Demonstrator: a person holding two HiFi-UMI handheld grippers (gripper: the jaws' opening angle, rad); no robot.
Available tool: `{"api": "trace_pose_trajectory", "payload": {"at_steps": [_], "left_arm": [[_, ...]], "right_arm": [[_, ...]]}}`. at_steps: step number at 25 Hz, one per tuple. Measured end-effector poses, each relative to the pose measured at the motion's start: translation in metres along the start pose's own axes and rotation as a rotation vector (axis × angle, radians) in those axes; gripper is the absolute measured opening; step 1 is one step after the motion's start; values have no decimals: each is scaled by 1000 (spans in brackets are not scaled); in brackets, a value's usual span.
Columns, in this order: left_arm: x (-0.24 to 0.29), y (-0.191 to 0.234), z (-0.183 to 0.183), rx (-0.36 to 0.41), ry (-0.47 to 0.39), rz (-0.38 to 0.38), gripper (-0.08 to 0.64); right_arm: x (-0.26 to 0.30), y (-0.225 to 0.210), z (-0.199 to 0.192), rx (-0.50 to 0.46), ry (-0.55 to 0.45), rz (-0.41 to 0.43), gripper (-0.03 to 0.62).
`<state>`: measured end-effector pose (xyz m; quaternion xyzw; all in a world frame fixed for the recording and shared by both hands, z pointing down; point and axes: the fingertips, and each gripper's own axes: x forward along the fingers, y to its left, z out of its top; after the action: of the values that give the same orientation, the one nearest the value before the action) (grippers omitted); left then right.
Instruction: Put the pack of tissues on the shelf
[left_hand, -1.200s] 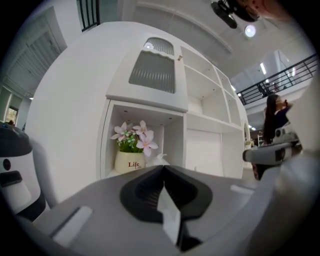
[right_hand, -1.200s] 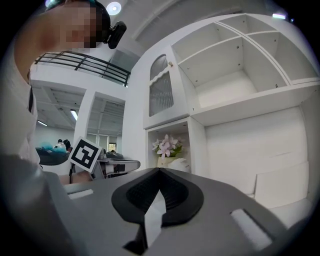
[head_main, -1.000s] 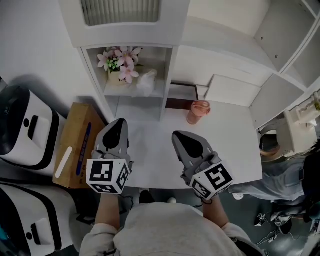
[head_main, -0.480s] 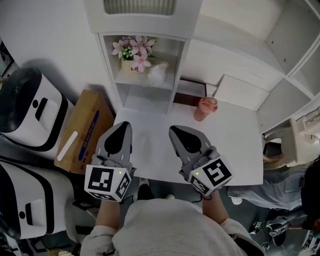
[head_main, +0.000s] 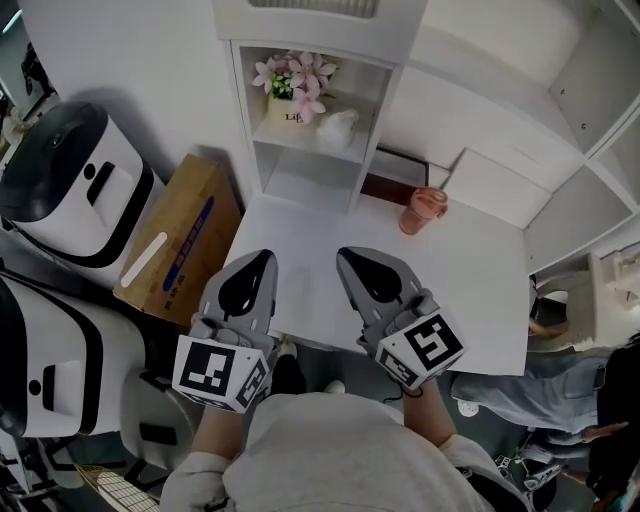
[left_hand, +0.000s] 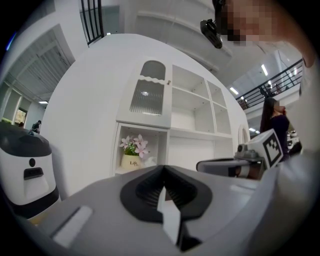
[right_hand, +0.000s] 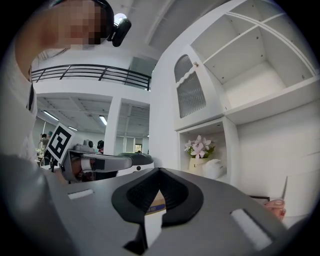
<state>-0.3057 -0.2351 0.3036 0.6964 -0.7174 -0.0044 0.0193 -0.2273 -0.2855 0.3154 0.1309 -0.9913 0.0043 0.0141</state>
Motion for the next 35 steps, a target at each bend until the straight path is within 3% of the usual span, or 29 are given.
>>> {"api": "trace_pose_trajectory", "payload": {"at_steps": [17, 35], "left_arm": [[-30, -22, 1, 19, -7, -10, 0], [-18, -20, 8, 29, -7, -40, 0]], "right_arm": [[-17, 31, 0, 7, -8, 53, 2], [-13, 23, 8, -3, -15, 20, 2]]}}
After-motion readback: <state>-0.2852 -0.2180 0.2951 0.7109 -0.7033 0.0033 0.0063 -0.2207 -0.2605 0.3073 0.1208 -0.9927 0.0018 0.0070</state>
